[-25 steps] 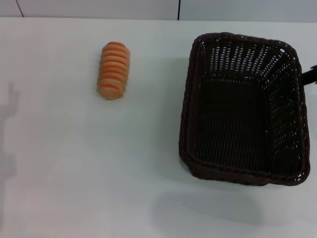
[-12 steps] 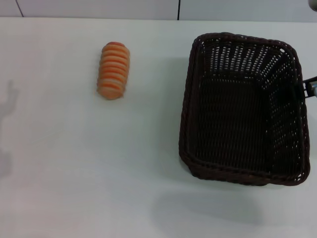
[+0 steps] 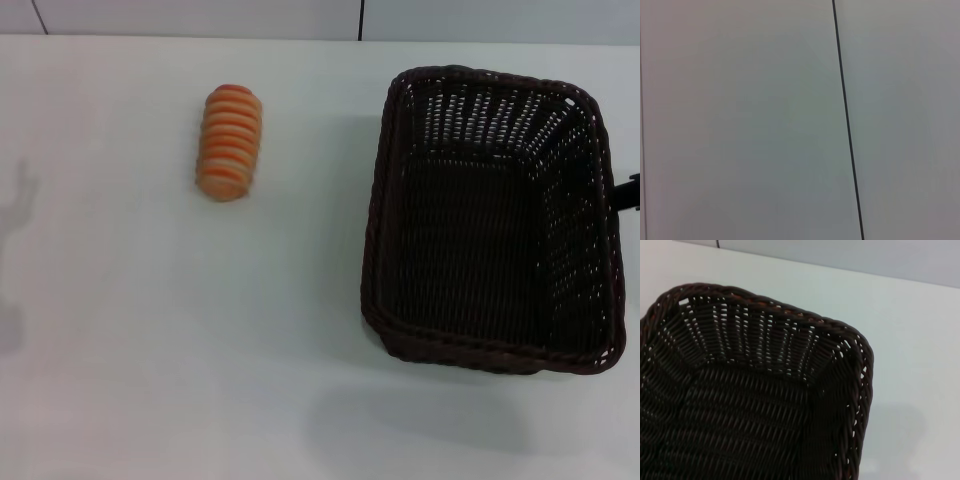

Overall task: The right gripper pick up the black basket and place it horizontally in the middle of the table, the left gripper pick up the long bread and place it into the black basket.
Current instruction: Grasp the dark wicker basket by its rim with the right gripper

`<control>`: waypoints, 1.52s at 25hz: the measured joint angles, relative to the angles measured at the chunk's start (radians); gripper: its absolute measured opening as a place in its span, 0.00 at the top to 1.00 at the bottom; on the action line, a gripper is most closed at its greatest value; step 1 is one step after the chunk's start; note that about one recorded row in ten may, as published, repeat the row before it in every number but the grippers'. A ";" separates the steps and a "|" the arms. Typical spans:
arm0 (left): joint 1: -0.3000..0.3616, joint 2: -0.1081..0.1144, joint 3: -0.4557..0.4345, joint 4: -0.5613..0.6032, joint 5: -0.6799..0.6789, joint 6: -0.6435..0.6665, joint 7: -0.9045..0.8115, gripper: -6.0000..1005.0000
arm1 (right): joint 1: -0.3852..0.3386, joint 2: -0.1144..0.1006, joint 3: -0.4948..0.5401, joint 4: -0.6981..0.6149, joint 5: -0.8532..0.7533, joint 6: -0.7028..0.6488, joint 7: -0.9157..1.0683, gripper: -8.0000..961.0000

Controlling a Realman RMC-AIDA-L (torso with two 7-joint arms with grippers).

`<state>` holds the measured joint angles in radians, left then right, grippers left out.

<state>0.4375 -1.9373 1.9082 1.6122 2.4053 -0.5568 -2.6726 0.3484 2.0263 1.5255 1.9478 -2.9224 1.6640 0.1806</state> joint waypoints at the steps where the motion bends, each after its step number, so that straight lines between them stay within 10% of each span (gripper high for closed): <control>1: -0.002 0.000 0.000 -0.001 0.000 0.000 0.000 0.19 | -0.005 0.000 -0.002 -0.005 -0.001 -0.008 0.000 0.39; 38: -0.013 0.020 0.002 -0.019 0.000 0.000 0.001 0.19 | -0.017 0.015 -0.083 -0.213 0.000 -0.234 0.006 0.47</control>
<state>0.4250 -1.9175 1.9100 1.5929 2.4052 -0.5568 -2.6721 0.3313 2.0418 1.4424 1.7347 -2.9221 1.4297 0.1867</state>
